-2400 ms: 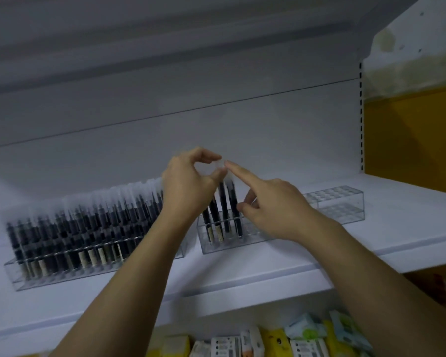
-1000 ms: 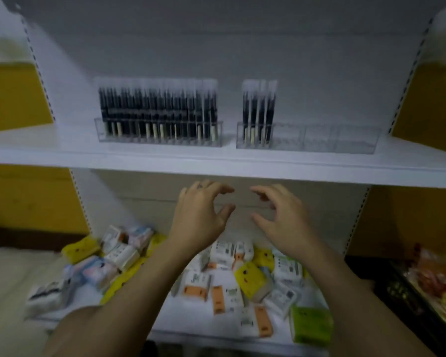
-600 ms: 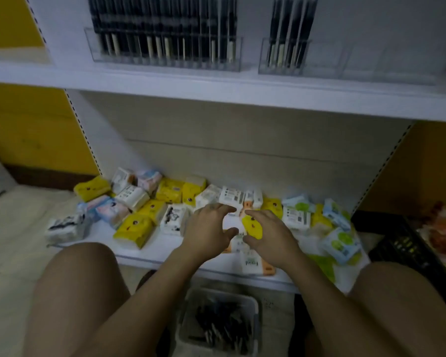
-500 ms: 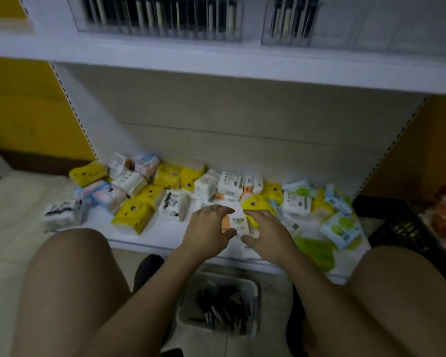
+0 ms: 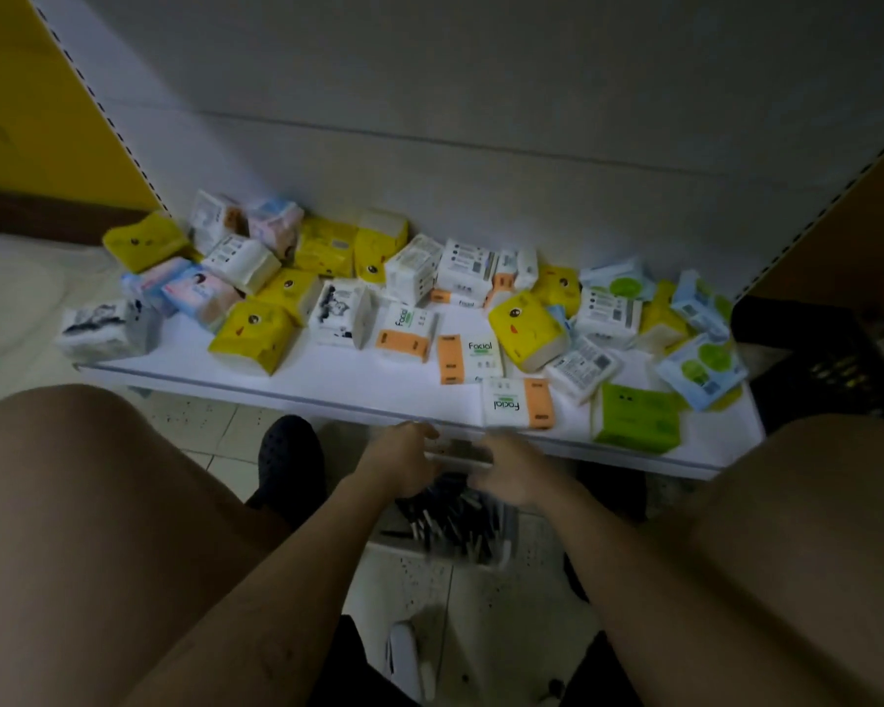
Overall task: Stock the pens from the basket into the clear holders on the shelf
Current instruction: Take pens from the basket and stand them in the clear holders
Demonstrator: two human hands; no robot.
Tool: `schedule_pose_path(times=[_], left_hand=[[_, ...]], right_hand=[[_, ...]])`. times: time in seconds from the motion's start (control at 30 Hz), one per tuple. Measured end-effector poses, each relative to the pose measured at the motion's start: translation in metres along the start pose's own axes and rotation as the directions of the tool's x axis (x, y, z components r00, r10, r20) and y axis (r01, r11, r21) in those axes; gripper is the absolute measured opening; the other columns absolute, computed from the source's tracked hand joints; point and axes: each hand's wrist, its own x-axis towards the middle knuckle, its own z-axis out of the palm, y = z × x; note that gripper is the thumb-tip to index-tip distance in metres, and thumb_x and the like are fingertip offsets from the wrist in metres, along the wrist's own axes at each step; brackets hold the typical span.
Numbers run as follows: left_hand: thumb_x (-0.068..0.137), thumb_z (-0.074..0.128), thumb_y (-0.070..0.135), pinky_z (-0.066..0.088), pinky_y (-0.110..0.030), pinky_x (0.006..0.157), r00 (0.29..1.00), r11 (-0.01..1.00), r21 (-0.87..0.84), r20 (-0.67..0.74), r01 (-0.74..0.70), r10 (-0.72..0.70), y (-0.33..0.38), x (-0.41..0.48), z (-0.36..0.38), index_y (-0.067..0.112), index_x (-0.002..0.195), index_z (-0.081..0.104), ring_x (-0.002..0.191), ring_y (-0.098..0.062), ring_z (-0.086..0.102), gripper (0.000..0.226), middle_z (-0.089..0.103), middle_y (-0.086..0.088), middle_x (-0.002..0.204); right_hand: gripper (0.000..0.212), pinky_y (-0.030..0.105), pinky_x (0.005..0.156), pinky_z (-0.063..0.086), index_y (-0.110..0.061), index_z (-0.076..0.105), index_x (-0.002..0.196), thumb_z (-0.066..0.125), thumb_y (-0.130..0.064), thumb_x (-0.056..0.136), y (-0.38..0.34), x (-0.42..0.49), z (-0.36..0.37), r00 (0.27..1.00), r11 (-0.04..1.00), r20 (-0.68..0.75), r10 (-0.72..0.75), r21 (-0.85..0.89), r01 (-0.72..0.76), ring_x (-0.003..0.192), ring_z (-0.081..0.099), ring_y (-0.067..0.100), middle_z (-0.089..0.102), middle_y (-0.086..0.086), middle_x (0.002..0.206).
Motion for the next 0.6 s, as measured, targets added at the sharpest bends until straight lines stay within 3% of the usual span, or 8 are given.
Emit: schedule_pose_path(times=[0.2, 0.3, 0.43, 0.5, 0.6], left_hand=[[0.090, 0.062, 0.028, 0.044, -0.028, 0.092, 0.982, 0.995, -0.018, 0.164, 0.095, -0.090, -0.025, 0.019, 0.024, 0.013, 0.124, 0.059, 0.114, -0.021, 0.055, 0.037, 0.059, -0.006, 0.126], [0.090, 0.061, 0.023, 0.043, -0.023, 0.076, 0.967, 0.992, -0.012, 0.225, 0.128, -0.122, -0.040, 0.029, 0.049, 0.013, 0.115, 0.063, 0.094, -0.016, 0.056, 0.027, 0.063, -0.008, 0.115], [0.093, 0.057, 0.024, 0.047, -0.029, 0.089, 0.926, 0.986, 0.009, 0.341, 0.168, -0.161, -0.052, 0.042, 0.089, 0.011, 0.122, 0.058, 0.108, -0.023, 0.057, 0.031, 0.061, -0.010, 0.120], [0.096, 0.053, 0.023, 0.045, -0.033, 0.092, 0.901, 0.977, -0.034, 0.395, 0.211, -0.181, -0.051, 0.045, 0.104, 0.006, 0.122, 0.058, 0.110, -0.026, 0.056, 0.031, 0.060, -0.012, 0.122], [0.099, 0.048, 0.027, 0.044, -0.037, 0.100, 0.855, 0.961, -0.034, 0.465, 0.274, -0.227, -0.050, 0.048, 0.126, 0.003, 0.128, 0.054, 0.119, -0.030, 0.054, 0.038, 0.056, -0.015, 0.129]], right_hand=[[0.035, 0.037, 0.089, 0.052, -0.017, 0.061, 0.121, 0.064, -0.028, 0.087, 0.015, 0.015, 0.021, 0.990, 0.998, 0.126, 0.065, -0.007, -0.065, 0.103, 0.061, 0.021, 0.064, 0.003, 0.118], [0.024, 0.026, 0.072, 0.044, -0.012, 0.063, 0.110, 0.060, -0.027, 0.091, 0.024, 0.026, 0.026, 0.982, 0.996, 0.171, 0.082, -0.049, -0.074, 0.097, 0.058, 0.019, 0.063, 0.004, 0.110], [0.011, 0.025, 0.060, 0.039, -0.017, 0.062, 0.079, 0.061, -0.023, 0.088, 0.048, 0.043, 0.030, 0.969, 0.992, 0.213, 0.122, -0.063, -0.111, 0.078, 0.057, 0.017, 0.060, 0.002, 0.085], [0.009, 0.028, 0.063, 0.043, -0.016, 0.063, 0.082, 0.061, -0.021, 0.089, 0.062, 0.045, 0.032, 0.956, 0.985, 0.242, 0.169, -0.081, -0.153, 0.078, 0.056, 0.016, 0.060, 0.004, 0.088], [0.021, 0.036, 0.080, 0.050, 0.000, 0.069, 0.095, 0.059, -0.019, 0.091, 0.077, 0.052, 0.036, 0.939, 0.975, 0.269, 0.216, -0.109, -0.193, 0.087, 0.060, 0.026, 0.064, 0.017, 0.099]])
